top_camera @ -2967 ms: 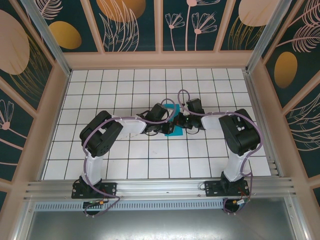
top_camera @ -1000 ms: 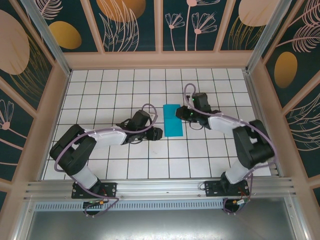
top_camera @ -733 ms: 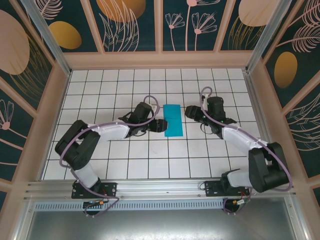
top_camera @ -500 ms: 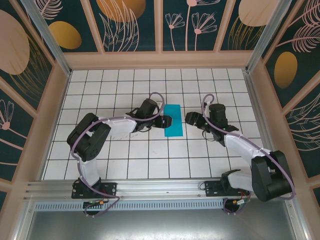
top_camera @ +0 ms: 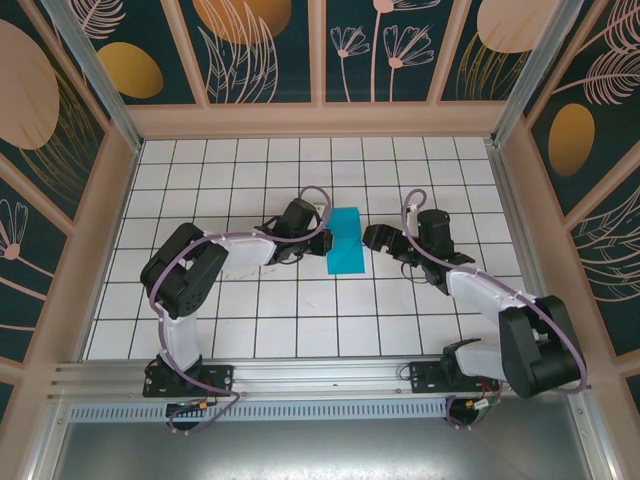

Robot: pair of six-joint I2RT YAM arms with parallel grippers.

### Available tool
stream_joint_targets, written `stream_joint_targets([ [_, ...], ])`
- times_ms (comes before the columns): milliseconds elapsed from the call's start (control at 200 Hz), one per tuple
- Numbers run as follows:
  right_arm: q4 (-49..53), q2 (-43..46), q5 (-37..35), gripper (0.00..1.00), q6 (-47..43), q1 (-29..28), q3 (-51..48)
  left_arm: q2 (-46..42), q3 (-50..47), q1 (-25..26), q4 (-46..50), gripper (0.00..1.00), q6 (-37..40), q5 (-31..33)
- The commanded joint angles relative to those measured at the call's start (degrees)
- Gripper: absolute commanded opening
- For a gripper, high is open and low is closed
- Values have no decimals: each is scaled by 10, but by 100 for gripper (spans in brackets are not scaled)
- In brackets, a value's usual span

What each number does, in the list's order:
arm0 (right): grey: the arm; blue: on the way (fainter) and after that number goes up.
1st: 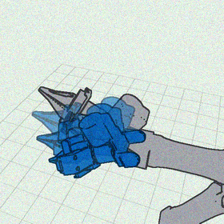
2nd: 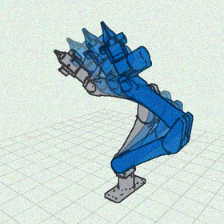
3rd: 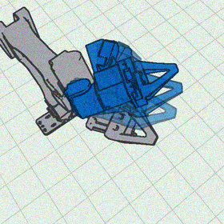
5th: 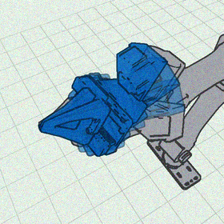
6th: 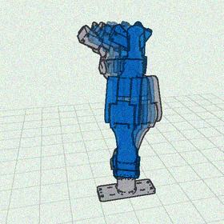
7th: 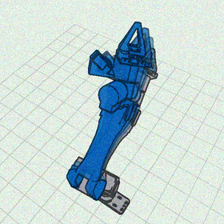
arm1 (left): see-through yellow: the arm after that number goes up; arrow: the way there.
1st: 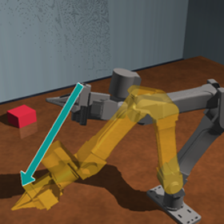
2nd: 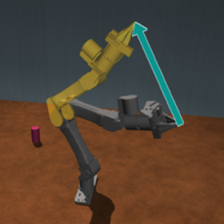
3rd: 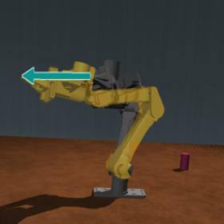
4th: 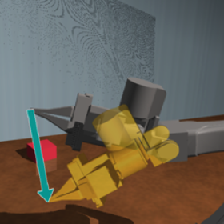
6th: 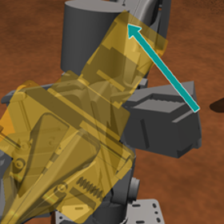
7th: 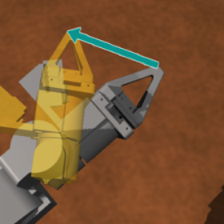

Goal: Fold a paper plane with a square sheet of paper (fold left side to right side)
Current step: Turn over the paper at the center of the table.

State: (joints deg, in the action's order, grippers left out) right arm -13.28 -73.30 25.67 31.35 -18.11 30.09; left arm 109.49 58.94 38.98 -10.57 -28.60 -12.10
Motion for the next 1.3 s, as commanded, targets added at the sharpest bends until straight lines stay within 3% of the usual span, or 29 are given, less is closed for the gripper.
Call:
stream_joint_targets([
  [0, -60, -36, 46, 91, 24, -8, 1, -32, -18, -3, -20, 4, 2, 14],
  [360, -85, -178, 61, 75, 48, -38, 79, -58, -29, -3, -20, 3, 0, 30],
  [981, -140, -293, 90, 45, 80, -68, 131, -77, -51, -3, -17, 1, 0, 46],
  [1176, -141, -296, 88, 17, 70, -70, 137, -79, -48, -3, -2, 13, 0, 66],
  [1296, -128, -285, 74, 0, 51, -69, 144, -104, -48, -3, 16, 31, 6, 90],
])
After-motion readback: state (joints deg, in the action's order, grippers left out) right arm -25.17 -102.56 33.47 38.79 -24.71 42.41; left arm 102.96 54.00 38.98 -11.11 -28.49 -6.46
